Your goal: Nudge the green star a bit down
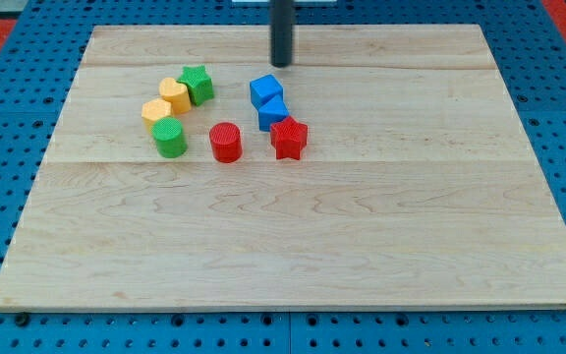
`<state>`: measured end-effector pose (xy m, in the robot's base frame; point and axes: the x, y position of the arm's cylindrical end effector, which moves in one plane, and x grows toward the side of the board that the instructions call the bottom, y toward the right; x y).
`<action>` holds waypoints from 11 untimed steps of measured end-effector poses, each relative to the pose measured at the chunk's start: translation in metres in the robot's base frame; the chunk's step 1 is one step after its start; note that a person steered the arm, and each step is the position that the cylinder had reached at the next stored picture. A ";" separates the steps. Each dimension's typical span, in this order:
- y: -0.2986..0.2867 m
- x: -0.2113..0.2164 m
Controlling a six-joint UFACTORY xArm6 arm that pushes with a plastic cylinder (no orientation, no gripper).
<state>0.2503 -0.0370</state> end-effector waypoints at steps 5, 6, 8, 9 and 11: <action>-0.120 0.035; -0.117 0.045; -0.098 0.046; -0.085 0.051; -0.092 0.069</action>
